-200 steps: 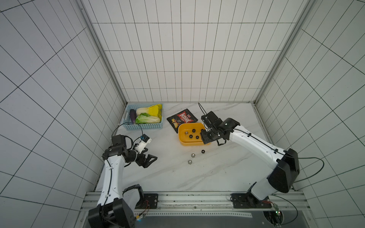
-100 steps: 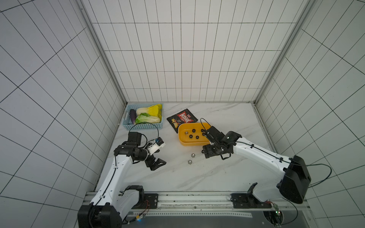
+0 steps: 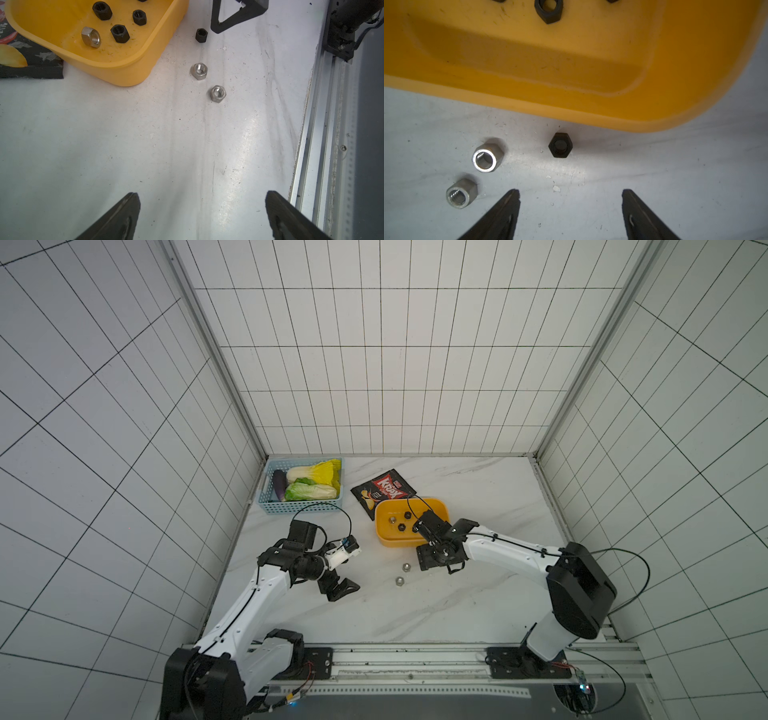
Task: Put the nuts on the desktop into the storage box
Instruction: Pick up the nut from the center of the board.
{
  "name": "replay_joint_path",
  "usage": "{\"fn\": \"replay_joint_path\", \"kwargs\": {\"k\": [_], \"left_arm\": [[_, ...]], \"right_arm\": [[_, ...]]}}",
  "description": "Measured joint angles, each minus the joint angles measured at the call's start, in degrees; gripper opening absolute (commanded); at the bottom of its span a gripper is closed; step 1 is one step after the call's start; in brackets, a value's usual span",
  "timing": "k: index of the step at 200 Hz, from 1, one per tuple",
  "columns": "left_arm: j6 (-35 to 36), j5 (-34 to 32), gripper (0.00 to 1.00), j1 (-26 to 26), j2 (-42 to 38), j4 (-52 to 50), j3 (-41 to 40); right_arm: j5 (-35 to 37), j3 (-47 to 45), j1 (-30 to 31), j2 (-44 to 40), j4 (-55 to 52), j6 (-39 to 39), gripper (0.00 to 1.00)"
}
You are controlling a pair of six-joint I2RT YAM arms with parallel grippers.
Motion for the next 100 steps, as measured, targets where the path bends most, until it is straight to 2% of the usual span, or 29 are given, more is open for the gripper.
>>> {"fn": "replay_joint_path", "kwargs": {"k": [50, 100], "left_arm": [[-0.22, -0.39, 0.98, -0.20, -0.02, 0.83, -0.52], [-0.22, -0.44, 0.98, -0.70, -0.02, 0.90, -0.52]], "right_arm": [[1.62, 0.00, -0.02, 5.49, 2.67, -0.61, 0.69], [1.20, 0.17, -0.15, 7.78, 5.25, -1.55, 0.49]]}}
